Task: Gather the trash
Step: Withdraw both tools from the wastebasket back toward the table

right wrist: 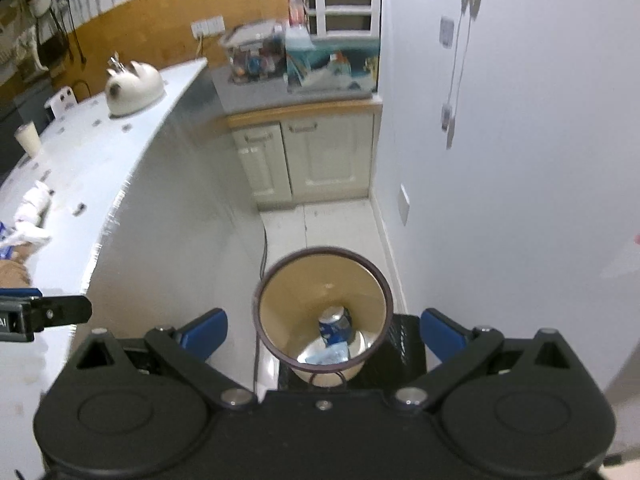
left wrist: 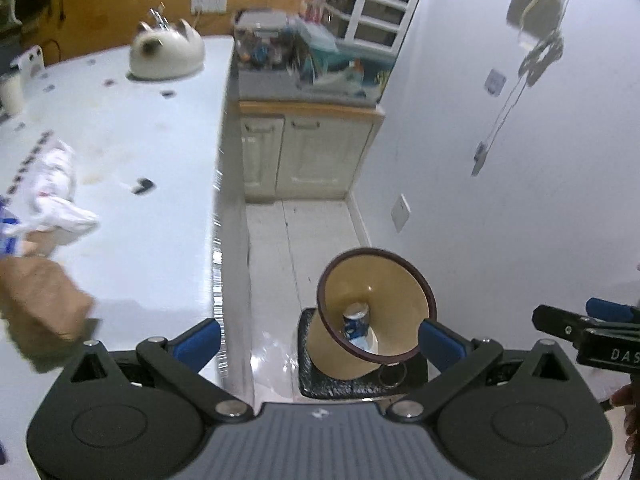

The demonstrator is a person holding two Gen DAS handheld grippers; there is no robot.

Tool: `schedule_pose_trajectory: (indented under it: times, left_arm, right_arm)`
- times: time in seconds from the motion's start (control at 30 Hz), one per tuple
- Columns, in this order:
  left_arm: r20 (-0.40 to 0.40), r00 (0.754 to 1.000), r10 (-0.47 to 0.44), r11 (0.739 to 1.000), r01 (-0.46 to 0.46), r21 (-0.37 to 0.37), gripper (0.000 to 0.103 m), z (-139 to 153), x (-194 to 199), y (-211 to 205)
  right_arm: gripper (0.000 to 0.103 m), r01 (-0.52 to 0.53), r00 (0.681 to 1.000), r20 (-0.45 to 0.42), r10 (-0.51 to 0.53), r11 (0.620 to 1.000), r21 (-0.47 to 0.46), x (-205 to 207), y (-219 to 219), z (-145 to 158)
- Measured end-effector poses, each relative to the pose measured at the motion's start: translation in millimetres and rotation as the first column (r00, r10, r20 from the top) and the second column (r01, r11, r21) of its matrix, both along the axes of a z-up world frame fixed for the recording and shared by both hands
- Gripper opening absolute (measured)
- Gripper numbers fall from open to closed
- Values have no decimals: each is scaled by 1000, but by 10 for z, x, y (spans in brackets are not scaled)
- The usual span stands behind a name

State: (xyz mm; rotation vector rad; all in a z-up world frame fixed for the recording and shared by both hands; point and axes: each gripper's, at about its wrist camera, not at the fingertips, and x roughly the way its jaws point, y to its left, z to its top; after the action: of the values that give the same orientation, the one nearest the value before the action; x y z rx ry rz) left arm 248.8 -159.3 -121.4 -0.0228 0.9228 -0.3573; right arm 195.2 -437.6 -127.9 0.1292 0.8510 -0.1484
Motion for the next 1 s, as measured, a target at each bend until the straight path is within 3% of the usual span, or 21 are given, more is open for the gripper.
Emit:
schedule_pose_trajectory:
  times: [0.33, 1.0]
  left_arm:
    - [115, 993, 31, 999, -26, -36, 103, 449, -570, 805]
    - [288, 956, 55, 998, -45, -43, 103, 908, -1404, 2302]
  right_arm:
    - [103, 14, 990, 143, -10, 999, -29, -667, 743, 556]
    - [103, 14, 946, 324, 7, 998, -65, -1560, 2242, 1006]
